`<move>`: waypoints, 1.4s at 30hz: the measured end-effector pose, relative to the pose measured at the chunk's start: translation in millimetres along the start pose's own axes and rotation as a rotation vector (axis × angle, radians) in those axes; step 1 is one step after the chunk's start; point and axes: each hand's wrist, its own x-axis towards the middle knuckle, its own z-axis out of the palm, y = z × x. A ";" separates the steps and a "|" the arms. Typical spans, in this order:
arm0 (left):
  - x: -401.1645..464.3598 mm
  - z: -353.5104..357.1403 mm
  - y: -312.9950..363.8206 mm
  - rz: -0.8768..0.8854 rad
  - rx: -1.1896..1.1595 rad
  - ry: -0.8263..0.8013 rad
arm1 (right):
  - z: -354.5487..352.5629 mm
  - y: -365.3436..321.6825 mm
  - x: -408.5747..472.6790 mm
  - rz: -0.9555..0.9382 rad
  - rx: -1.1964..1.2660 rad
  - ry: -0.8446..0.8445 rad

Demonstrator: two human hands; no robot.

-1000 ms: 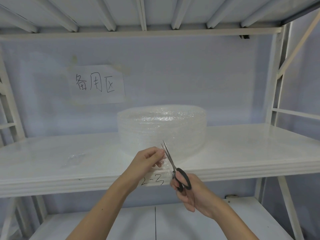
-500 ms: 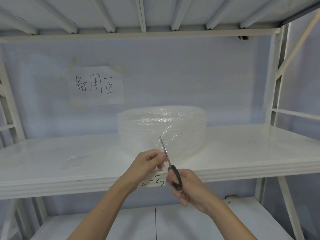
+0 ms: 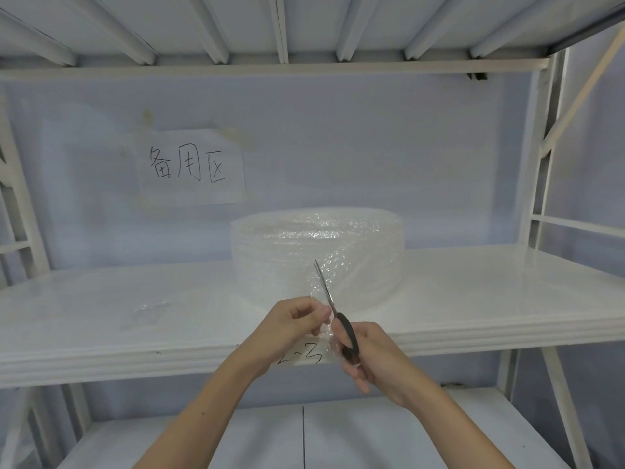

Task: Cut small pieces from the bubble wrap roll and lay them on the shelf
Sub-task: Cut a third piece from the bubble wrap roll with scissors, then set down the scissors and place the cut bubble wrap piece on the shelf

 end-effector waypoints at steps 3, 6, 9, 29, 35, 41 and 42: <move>0.5 -0.8 -0.8 0.001 -0.002 -0.030 | 0.1 0.8 2.2 -0.021 0.025 0.029; 0.4 0.9 -0.3 -0.005 -0.031 -0.060 | 2.0 -2.3 4.8 -0.047 0.054 0.049; 0.1 0.3 0.4 -0.003 -0.023 -0.069 | 4.6 -5.7 8.3 -0.056 0.037 0.071; -5.4 -0.8 3.5 -0.060 0.065 -0.095 | -13.9 -66.1 8.9 -0.195 0.228 0.153; -4.6 -2.9 4.8 -0.039 -0.028 0.006 | -48.9 -63.5 0.5 -0.265 0.149 0.497; -0.5 -1.7 1.8 -0.054 -0.071 0.088 | -100.0 -27.1 3.7 -0.013 -0.261 0.712; 0.2 -2.3 0.8 -0.058 -0.067 0.100 | -104.3 -22.9 4.2 0.030 -0.342 0.728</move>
